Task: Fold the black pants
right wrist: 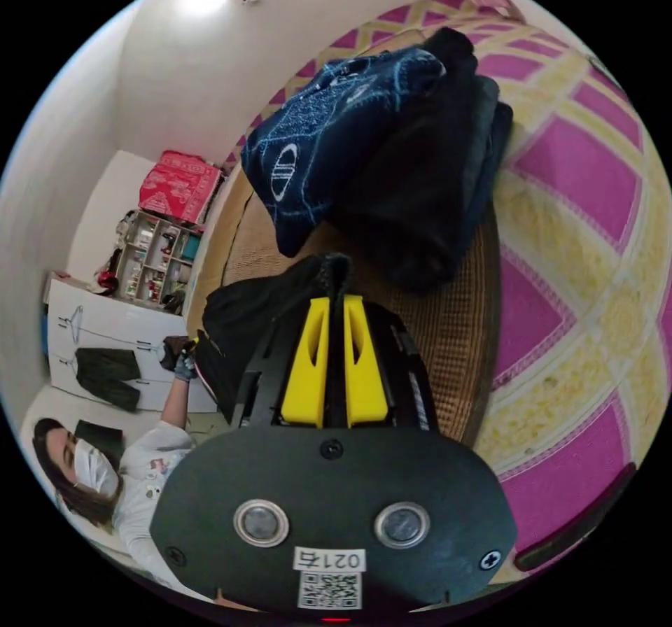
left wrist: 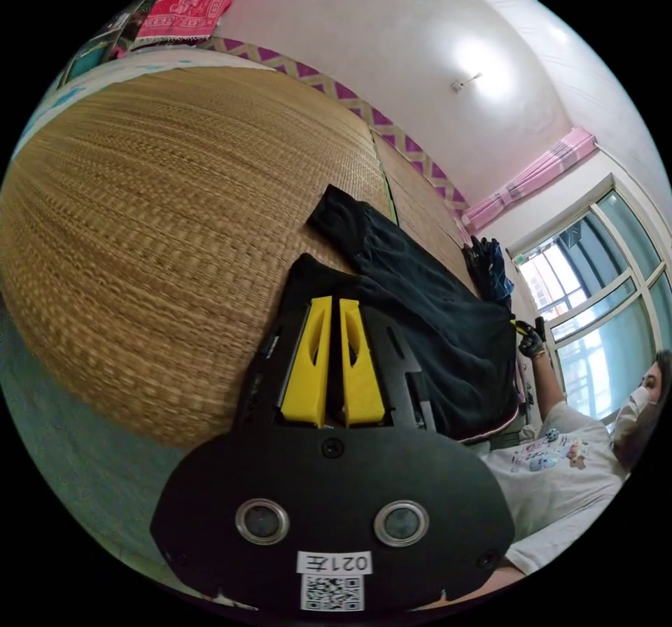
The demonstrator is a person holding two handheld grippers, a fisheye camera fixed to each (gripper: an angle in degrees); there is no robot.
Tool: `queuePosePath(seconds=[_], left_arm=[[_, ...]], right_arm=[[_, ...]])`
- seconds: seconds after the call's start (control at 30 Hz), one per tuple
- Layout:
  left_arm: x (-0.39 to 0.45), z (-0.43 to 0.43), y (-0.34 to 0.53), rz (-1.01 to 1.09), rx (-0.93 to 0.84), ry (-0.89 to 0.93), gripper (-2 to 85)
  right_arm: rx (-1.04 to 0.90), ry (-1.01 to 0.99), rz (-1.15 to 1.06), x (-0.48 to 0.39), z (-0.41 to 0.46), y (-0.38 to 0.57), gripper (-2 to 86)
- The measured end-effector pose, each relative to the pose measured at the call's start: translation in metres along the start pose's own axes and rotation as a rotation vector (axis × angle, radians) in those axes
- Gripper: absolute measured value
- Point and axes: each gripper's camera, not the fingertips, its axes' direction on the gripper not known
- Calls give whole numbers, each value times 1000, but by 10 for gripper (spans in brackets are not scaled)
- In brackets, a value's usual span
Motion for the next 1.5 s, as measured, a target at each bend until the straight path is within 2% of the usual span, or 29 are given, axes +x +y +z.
queuePosePath(seconds=[0.17,0.23,0.37,0.47,0.6,0.73,0.9,1.03,1.17,1.27,1.37,1.5], left_arm=[[-1,11,4,-30,32,51,-9],[2,9,13,-7,51,57,-9],[18,-11,45,66,158,70,-9],[41,-25,63,124,241,92,-9],[79,-19,67,216,218,96,-10],[123,10,55,286,171,166,-10],[161,62,31,320,91,165,-10],[175,111,14,283,5,115,-10],[186,142,13,250,4,177,-9],[196,163,14,253,-2,128,-9],[200,180,7,230,-5,103,-6],[202,201,-15,218,-33,150,15]], right_arm=[[-170,181,15,13,45,-7,66],[-95,187,5,13,32,11,92],[-2,32,-46,4,-11,87,133],[-73,-10,-51,-7,-12,153,144],[-111,-47,-34,-22,-5,228,160],[-159,-117,-47,-40,18,259,148],[-140,-11,-54,-59,22,267,26],[-110,21,-75,-74,-9,268,8],[-34,182,-102,-95,-41,273,13],[-193,201,-44,-75,-5,276,37],[-118,153,-30,-77,-15,289,65],[99,172,-7,-98,-51,306,82]])
